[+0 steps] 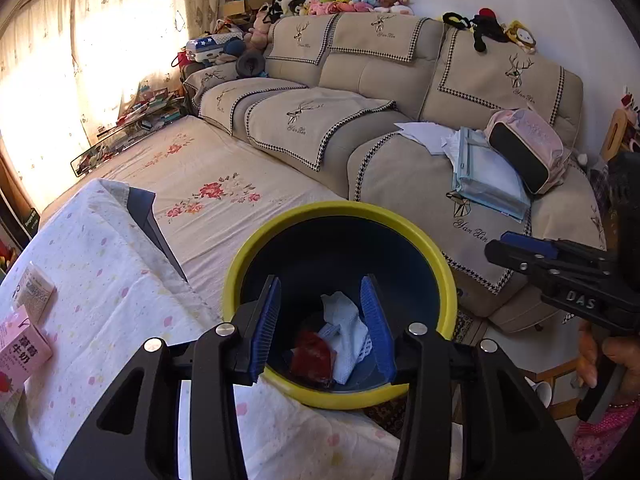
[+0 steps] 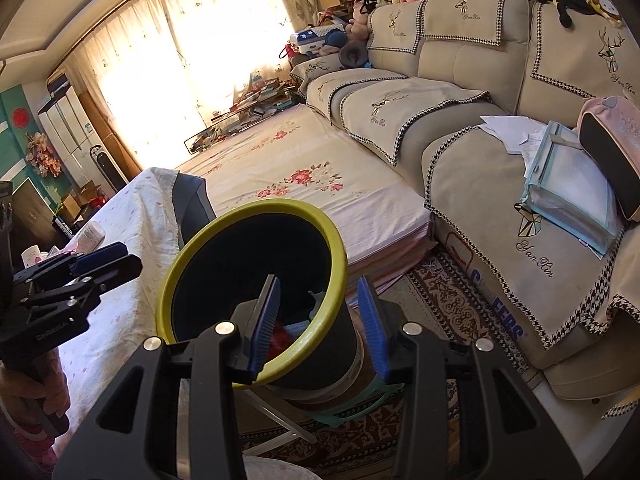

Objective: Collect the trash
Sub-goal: 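Grasp the green-labelled plastic bottle with the right gripper and lift it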

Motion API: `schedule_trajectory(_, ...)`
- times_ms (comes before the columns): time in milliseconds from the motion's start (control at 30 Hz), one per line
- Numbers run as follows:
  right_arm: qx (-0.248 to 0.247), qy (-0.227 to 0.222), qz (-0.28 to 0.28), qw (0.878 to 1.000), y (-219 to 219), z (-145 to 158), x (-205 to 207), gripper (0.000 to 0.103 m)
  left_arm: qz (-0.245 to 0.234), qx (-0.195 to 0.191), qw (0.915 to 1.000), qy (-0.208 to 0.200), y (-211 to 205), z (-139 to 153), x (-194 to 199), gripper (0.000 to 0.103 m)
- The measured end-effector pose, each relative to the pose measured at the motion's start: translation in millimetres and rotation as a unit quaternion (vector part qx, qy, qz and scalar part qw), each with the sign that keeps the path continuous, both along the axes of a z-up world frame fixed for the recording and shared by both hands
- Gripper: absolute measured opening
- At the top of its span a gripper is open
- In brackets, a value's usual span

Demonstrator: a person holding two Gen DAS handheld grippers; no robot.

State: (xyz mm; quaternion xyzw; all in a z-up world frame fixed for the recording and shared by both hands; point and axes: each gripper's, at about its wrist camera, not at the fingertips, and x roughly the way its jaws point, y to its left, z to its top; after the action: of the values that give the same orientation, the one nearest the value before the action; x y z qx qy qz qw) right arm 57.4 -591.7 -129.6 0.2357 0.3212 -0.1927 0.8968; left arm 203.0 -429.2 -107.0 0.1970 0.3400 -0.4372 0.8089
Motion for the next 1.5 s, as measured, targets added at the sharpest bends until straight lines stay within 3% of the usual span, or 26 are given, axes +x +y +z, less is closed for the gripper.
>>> schedule_trajectory(333, 0.002, 0.005, 0.03, 1.0, 18, -2, 16, 0.04, 0.047, -0.053, 0.9973, -0.02, 92, 44, -32, 0.043)
schedule_trajectory(500, -0.002, 0.006, 0.061, 0.998, 43, 2, 30, 0.04, 0.101, -0.084, 0.991, -0.028, 161, 60, -50, 0.045)
schedule_trajectory(667, -0.008, -0.001, 0.118, 0.993, 79, 13, 54, 0.041, 0.179, -0.101, 0.9765, -0.063, 236, 73, -70, 0.05)
schedule_trajectory(867, -0.015, -0.019, 0.2, 0.98, 144, 36, 89, 0.041, 0.27, -0.12, 0.9521, -0.077, 326, 80, -86, 0.05)
schedule_trajectory(1000, -0.015, -0.031, 0.267, 0.963, 201, 51, 111, 0.042, 0.323, -0.131, 0.9338, -0.083, 384, 80, -93, 0.05)
schedule_trajectory(1133, -0.017, -0.032, 0.347, 0.937, 263, 58, 131, 0.043, 0.364, -0.137, 0.9169, -0.088, 432, 77, -103, 0.051)
schedule_trajectory(1300, -0.015, -0.026, 0.432, 0.901, 332, 56, 152, 0.048, 0.395, -0.144, 0.9041, -0.079, 472, 65, -110, 0.051)
schedule_trajectory(1367, -0.021, -0.025, 0.463, 0.886, 357, 55, 160, 0.059, 0.401, -0.145, 0.9013, -0.074, 480, 60, -112, 0.051)
schedule_trajectory(1433, -0.037, -0.024, 0.481, 0.876, 377, 55, 167, 0.068, 0.407, -0.149, 0.8987, -0.068, 485, 56, -112, 0.051)
schedule_trajectory(1500, -0.064, -0.018, 0.487, 0.871, 393, 52, 174, 0.069, 0.411, -0.153, 0.8965, -0.064, 492, 52, -112, 0.051)
